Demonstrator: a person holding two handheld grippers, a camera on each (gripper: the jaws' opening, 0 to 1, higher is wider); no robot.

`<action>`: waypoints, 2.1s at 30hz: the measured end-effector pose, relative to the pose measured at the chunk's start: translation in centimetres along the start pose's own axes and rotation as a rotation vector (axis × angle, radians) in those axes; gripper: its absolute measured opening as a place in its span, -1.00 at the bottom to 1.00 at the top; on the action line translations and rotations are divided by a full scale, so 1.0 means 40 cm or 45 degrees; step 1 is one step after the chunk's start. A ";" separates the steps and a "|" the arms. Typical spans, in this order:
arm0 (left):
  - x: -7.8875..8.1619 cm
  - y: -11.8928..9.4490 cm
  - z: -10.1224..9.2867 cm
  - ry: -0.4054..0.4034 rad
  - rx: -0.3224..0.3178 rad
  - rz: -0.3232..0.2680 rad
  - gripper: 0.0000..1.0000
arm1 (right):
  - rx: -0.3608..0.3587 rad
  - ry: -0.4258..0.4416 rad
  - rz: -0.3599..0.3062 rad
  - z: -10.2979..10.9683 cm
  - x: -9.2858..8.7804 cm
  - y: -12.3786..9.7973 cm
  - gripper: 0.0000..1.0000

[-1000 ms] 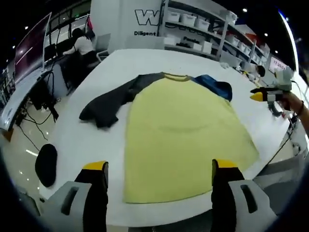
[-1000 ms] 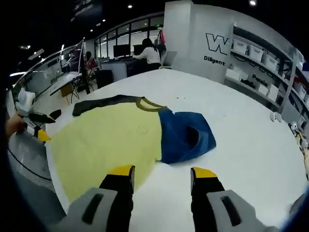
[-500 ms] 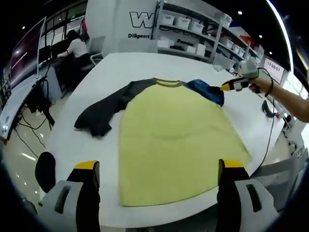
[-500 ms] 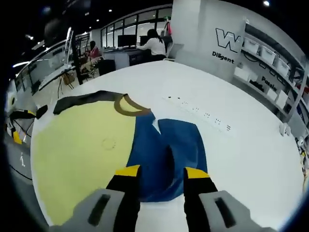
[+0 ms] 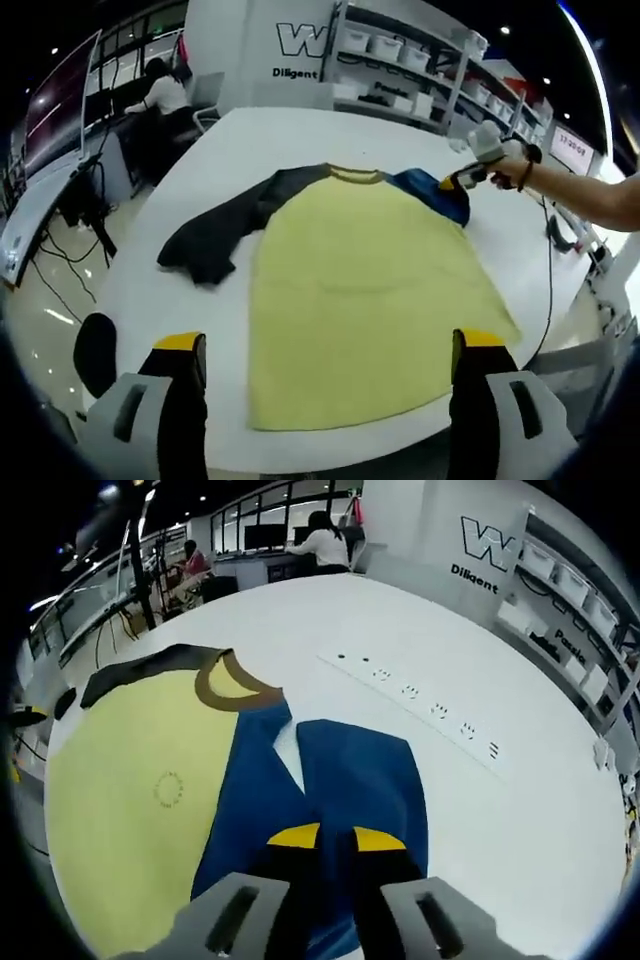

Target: Fold the garment on the visible template until the final outline fits inside the template.

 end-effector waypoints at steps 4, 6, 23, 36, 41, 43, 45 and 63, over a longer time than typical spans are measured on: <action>-0.004 -0.002 0.002 -0.006 0.005 0.004 0.98 | -0.013 -0.010 0.008 0.002 -0.006 -0.012 -1.00; -0.005 -0.004 0.004 0.000 0.012 0.004 0.98 | -0.050 -0.010 -0.003 0.000 -0.007 -0.027 -1.00; 0.010 -0.013 -0.014 0.028 -0.013 -0.037 0.97 | -0.439 0.683 -0.670 -0.013 -0.178 -0.207 -1.00; 0.018 -0.020 -0.022 0.046 -0.018 -0.058 0.94 | -0.521 0.918 -0.626 0.051 -0.319 -0.212 -1.00; 0.018 -0.020 -0.020 0.049 -0.017 -0.060 0.94 | -0.530 0.812 -0.466 0.065 -0.339 -0.212 -0.71; 0.018 -0.022 -0.021 0.051 -0.021 -0.058 0.93 | -0.549 0.667 -0.419 0.072 -0.326 -0.225 -0.64; 0.018 -0.023 -0.021 0.058 -0.023 -0.063 0.95 | -0.529 0.540 -0.382 0.076 -0.306 -0.229 -0.54; 0.036 -0.035 0.022 0.005 0.030 -0.125 0.97 | -0.288 0.304 -0.300 -0.030 -0.136 -0.080 -0.52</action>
Point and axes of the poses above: the point that each gripper's makers call its tool centre point, and the gripper's own axes: y roughly forward along the fingers, z roughly to its left, x roughly out of its top, the point moved 8 cm from there along -y, roughly backward along the fingers, and after that the axes turned 12 degrees about x, right-handed, at the moved point
